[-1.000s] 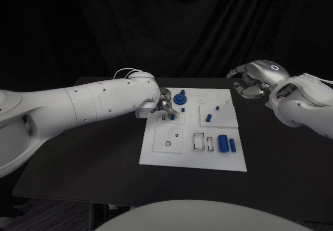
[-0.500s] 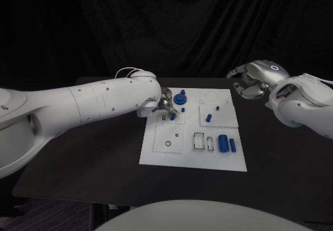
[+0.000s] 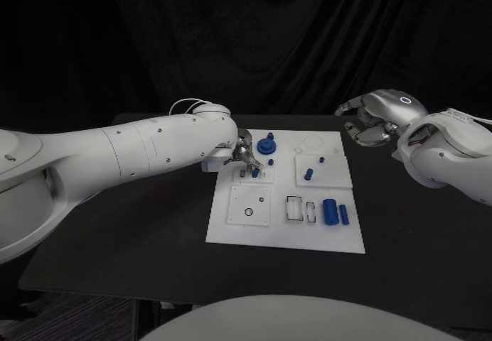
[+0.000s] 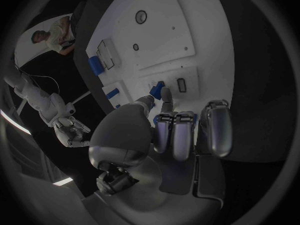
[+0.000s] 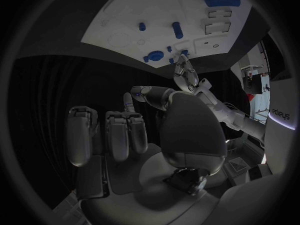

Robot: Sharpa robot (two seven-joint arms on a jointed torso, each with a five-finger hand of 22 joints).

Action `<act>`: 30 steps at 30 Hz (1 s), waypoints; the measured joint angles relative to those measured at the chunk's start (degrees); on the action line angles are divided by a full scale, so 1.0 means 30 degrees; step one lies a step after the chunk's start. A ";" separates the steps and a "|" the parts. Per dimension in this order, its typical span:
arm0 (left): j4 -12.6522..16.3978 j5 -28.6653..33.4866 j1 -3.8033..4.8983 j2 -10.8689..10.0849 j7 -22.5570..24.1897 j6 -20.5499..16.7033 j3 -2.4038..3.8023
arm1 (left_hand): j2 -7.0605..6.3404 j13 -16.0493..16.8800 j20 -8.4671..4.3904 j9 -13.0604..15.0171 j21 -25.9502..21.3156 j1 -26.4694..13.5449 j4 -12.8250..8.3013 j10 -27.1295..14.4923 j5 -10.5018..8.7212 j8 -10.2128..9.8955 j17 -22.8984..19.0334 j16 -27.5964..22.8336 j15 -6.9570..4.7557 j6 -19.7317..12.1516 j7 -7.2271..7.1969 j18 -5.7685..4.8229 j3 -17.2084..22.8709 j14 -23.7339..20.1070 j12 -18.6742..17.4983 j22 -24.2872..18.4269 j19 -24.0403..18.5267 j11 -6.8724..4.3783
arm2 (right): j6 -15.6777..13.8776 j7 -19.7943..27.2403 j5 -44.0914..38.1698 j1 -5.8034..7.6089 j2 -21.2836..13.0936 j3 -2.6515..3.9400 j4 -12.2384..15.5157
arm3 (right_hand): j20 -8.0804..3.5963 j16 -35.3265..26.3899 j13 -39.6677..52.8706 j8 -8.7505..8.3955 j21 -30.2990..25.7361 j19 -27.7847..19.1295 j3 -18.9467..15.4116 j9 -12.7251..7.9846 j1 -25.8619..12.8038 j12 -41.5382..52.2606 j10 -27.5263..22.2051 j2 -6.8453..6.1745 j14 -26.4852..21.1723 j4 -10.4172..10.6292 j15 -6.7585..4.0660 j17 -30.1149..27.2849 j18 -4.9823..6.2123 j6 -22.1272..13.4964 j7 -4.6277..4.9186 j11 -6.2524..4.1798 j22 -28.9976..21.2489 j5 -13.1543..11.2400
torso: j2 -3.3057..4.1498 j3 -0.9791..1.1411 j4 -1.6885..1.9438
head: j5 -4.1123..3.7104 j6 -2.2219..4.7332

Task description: Assemble the parts on the task board

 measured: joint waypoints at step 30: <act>-0.0170 0.0030 0.0004 0.0025 -0.0036 0.0322 0.0019 | -0.0180 0.0000 -0.0003 0.0128 -0.0152 0.0731 -0.0582 -0.0001 0.0888 -0.0001 0.0000 0.0000 -0.0001 -0.0216 -0.0066 0.0001 0.0586 0.0000 0.0000 -0.0001 0.0001 0.0000 | 0.0102 -0.0056 0.0000 0.0000 0.0083 0.0000 -0.0102 | 0.0000 0.0000 -0.0002 0.0000 0.0000 0.0000 0.0115 0.0000 0.0001 0.0000 0.0000 0.0000 0.0000 -0.0203 0.0001 0.0000 0.0000 0.0000 0.0000 0.0000 -0.0001 0.0000 | -0.0009 -0.0002 -0.0004 | -0.0066 0.0000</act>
